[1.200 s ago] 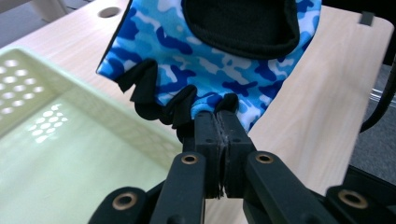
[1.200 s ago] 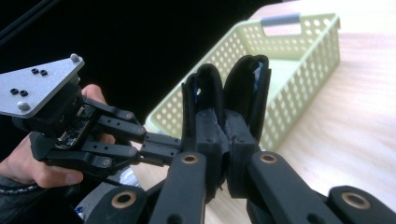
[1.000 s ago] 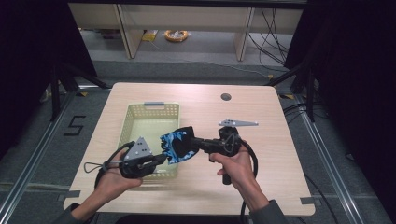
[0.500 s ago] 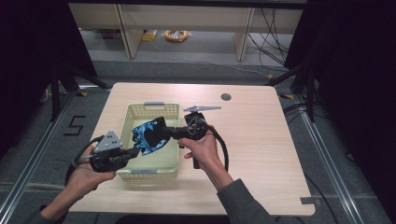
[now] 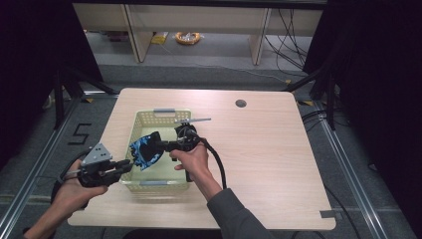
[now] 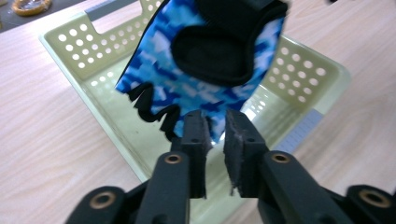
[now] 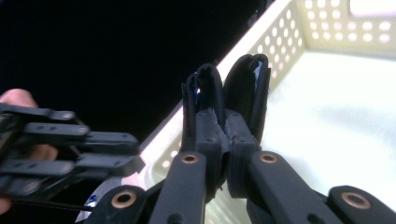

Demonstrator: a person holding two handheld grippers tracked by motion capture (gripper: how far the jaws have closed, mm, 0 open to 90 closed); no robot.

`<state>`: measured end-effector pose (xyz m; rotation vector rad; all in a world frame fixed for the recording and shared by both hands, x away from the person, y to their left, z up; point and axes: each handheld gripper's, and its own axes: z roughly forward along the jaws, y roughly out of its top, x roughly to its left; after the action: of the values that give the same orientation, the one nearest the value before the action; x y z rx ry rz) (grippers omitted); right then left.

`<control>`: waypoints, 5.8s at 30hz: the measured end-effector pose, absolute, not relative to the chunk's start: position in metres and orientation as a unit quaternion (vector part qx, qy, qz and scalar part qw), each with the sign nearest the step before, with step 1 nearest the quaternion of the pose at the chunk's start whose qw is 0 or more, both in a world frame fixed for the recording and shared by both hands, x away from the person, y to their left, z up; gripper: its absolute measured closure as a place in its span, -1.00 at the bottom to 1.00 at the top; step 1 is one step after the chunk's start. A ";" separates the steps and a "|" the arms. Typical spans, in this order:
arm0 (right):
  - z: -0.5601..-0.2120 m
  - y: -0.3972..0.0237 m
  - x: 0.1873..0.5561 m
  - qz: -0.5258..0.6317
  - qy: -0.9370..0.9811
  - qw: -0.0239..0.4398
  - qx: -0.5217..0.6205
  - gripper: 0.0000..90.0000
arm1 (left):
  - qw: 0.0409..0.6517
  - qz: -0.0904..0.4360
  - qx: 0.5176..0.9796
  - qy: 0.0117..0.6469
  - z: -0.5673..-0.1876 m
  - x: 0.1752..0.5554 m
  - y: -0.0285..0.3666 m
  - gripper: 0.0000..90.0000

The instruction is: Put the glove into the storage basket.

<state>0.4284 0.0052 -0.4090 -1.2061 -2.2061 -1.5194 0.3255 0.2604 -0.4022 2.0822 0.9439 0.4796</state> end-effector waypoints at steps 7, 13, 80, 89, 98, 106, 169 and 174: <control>-0.428 0.014 0.426 -0.500 -0.750 0.111 -0.417 0.93 | 0.417 0.176 0.809 0.375 -0.408 0.305 0.261 0.55; -0.437 0.018 0.421 -0.493 -0.748 0.122 -0.427 0.93 | 0.427 0.148 0.810 0.373 -0.416 0.285 0.255 0.35; -0.407 -0.053 0.396 -0.410 -0.826 -0.010 -0.385 0.13 | 0.428 0.114 0.808 0.388 -0.488 0.247 0.218 -0.39; -0.402 -0.093 0.381 -0.430 -0.813 -0.026 -0.393 -0.03 | 0.428 0.110 0.804 0.398 -0.491 0.251 0.223 -0.51; -0.408 -0.140 0.363 -0.433 -0.795 -0.036 -0.423 -0.12 | 0.430 0.111 0.798 0.407 -0.492 0.253 0.225 -0.51; -0.429 -0.169 0.352 -0.439 -0.787 -0.039 -0.432 -0.14 | 0.429 0.117 0.793 0.417 -0.493 0.255 0.229 -0.52; -0.490 -0.212 0.271 -0.422 -0.817 -0.070 -0.386 -0.54 | 0.404 0.121 0.820 0.388 -0.501 0.253 0.225 -0.53; -0.494 -0.213 0.268 -0.422 -0.818 -0.071 -0.384 -0.57 | 0.414 0.116 0.814 0.390 -0.503 0.252 0.223 -0.58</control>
<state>0.2679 -0.2126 -0.4936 -1.2638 -2.6942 -1.3888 0.2522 0.2235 -0.5026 2.0463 0.9805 0.2920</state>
